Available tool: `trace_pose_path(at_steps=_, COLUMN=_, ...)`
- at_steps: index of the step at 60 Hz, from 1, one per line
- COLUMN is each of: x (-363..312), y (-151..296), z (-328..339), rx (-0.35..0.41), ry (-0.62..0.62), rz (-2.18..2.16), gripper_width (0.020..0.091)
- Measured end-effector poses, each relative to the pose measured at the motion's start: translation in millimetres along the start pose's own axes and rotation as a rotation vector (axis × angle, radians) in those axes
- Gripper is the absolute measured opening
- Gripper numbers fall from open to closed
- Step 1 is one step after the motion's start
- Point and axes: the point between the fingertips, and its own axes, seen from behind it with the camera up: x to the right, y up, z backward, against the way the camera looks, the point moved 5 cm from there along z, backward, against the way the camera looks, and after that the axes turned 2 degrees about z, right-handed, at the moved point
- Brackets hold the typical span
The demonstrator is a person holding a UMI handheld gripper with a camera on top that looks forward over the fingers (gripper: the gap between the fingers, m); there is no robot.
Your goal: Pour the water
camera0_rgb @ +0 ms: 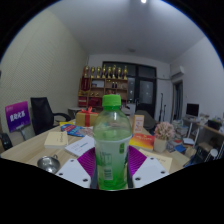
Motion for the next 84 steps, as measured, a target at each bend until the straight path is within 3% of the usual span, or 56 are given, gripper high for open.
trace_pose_path(at_steps=13, x=3, y=-19, z=-11, rx=0.026, ry=0.075, rz=-0.114, gripper_width=0.0414)
trace_pose_path(at_steps=20, x=-11, y=-33, z=-23, rx=-0.003, ry=0.096, rz=-0.105, gripper_width=0.0439)
trace_pose_path(at_steps=24, x=-14, y=-27, z=-28, rx=0.033, ry=0.090, rz=-0.072, gripper_width=0.0423)
trace_pose_path(at_steps=32, x=-9, y=-29, z=-23, rx=0.024, ry=0.072, rz=-0.094, gripper_width=0.0480)
trace_pose_path(at_steps=39, x=-8, y=-31, z=-11, rx=-0.008, ry=0.074, rz=-0.067, gripper_width=0.0569)
trace_pose_path(at_steps=46, x=-4, y=-34, z=9, rx=-0.056, ry=0.076, rz=-0.071, gripper_width=0.0856)
trace_pose_path(at_steps=61, x=4, y=-19, z=99, rx=-0.056, ry=0.081, rz=-0.098, gripper_width=0.0846)
trace_pose_path(at_steps=84, x=-8, y=-15, z=321, rx=-0.055, ry=0.188, rz=-0.170, gripper_width=0.0836)
